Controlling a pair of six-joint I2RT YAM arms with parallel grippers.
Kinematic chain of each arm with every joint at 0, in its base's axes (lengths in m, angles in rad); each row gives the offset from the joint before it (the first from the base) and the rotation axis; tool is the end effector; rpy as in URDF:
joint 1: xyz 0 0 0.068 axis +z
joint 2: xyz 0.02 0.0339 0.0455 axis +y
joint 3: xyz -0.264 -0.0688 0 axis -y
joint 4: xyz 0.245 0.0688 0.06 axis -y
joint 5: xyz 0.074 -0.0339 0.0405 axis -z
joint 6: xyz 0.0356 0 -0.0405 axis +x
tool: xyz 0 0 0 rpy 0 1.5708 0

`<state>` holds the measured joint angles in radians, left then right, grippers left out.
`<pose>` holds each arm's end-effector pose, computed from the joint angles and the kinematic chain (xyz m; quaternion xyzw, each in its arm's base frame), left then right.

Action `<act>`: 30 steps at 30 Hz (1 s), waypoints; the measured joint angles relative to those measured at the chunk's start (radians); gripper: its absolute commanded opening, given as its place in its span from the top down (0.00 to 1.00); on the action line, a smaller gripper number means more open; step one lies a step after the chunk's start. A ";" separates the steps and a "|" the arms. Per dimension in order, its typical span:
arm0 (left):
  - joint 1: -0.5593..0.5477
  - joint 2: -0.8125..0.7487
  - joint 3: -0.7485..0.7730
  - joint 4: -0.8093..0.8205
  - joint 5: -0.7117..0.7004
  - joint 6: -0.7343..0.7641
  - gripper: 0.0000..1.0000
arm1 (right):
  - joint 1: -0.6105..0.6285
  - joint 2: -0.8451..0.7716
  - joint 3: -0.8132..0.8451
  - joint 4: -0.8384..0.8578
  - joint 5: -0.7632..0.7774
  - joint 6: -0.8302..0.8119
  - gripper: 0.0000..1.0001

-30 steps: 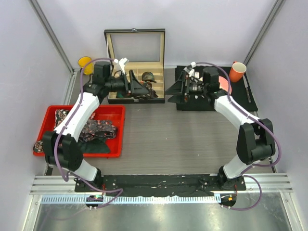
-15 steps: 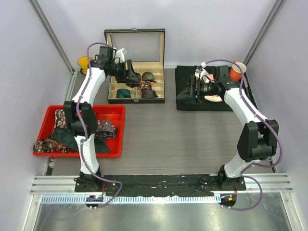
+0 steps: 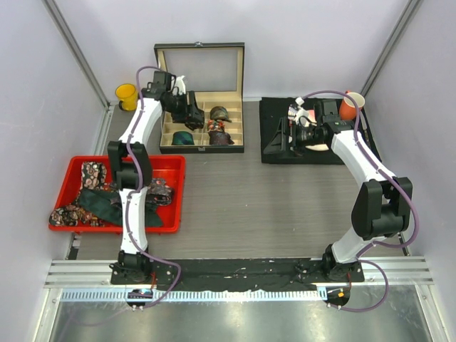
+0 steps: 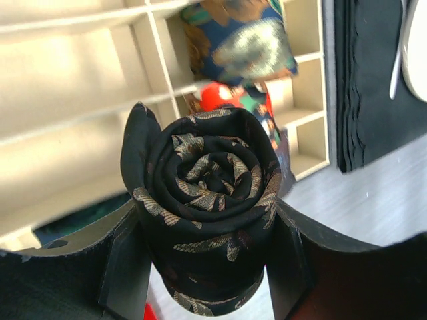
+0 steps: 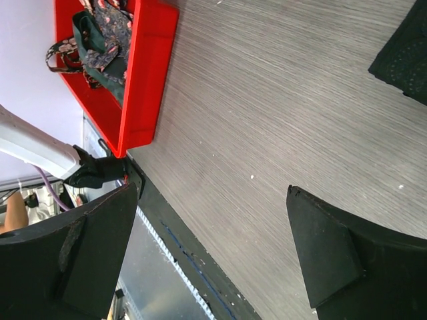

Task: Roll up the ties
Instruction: Place the tie in the storage box.

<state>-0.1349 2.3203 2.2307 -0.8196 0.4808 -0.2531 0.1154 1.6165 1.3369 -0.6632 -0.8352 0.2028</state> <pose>0.5072 -0.0855 0.2613 0.0229 0.9215 -0.2818 0.2661 0.3363 0.0656 0.2881 -0.0872 0.8740 0.4256 0.2176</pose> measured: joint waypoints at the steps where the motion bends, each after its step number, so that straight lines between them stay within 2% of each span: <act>1: 0.000 0.016 0.016 0.000 -0.002 -0.006 1.00 | 0.000 0.000 0.000 -0.002 0.005 -0.003 0.00; 12: 0.011 0.163 0.087 0.024 -0.071 -0.064 1.00 | 0.000 0.003 0.000 -0.015 0.042 -0.018 0.00; 30: 0.002 0.210 0.163 -0.003 -0.233 -0.027 1.00 | -0.008 0.069 0.002 -0.023 0.050 -0.042 0.01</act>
<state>-0.1329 2.5301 2.3939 -0.8223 0.2478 -0.2802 0.1070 1.6852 1.3392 -0.6865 -0.7856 0.1604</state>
